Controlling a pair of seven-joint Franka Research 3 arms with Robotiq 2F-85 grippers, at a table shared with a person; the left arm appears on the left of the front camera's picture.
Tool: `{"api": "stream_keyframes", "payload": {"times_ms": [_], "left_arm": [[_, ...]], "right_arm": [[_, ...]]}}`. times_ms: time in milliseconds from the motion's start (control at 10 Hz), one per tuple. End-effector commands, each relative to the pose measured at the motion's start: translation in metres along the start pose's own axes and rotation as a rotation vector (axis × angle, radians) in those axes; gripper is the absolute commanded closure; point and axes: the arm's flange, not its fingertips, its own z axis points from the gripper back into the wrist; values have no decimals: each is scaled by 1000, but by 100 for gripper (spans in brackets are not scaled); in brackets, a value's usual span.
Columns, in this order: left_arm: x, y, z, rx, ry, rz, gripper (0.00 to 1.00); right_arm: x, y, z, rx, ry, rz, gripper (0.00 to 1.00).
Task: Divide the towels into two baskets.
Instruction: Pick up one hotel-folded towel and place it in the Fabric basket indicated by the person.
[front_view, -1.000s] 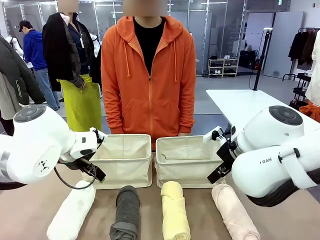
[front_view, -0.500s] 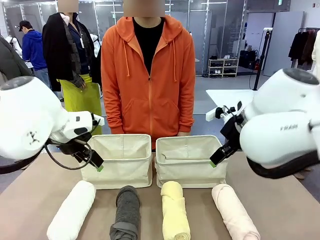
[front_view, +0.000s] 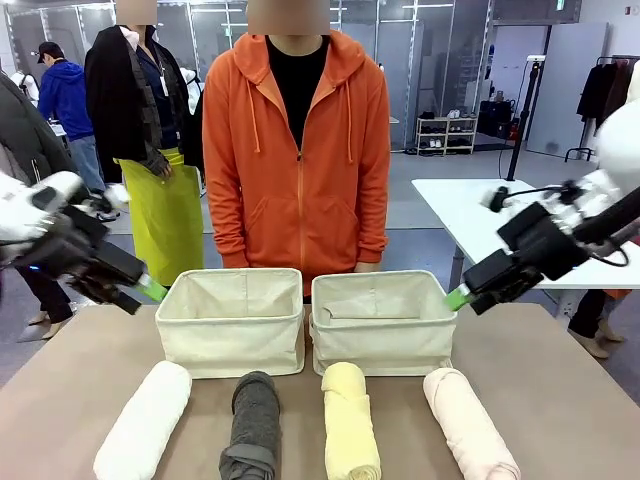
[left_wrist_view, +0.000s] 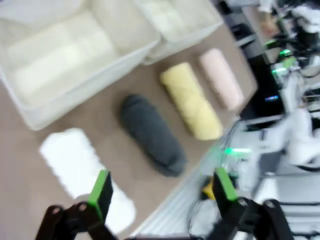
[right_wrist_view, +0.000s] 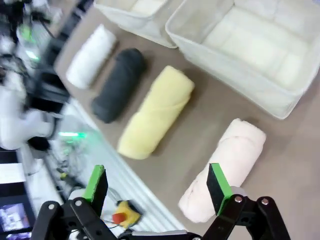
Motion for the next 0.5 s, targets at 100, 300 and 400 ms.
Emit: {"api": "stream_keyframes", "payload": {"times_ms": [100,300,400], "left_arm": [[-55,72,67,-278,-278,171,0],[-101,102,101,-290,-448,243,0],[-120,108,117,-274,-495,261,0]], "right_arm": [[-42,-77,63,292,-203,-281,0],[-93,-127,121,339,-427,-431,0],[-121,-146,146,324,-508,-499,0]]}}
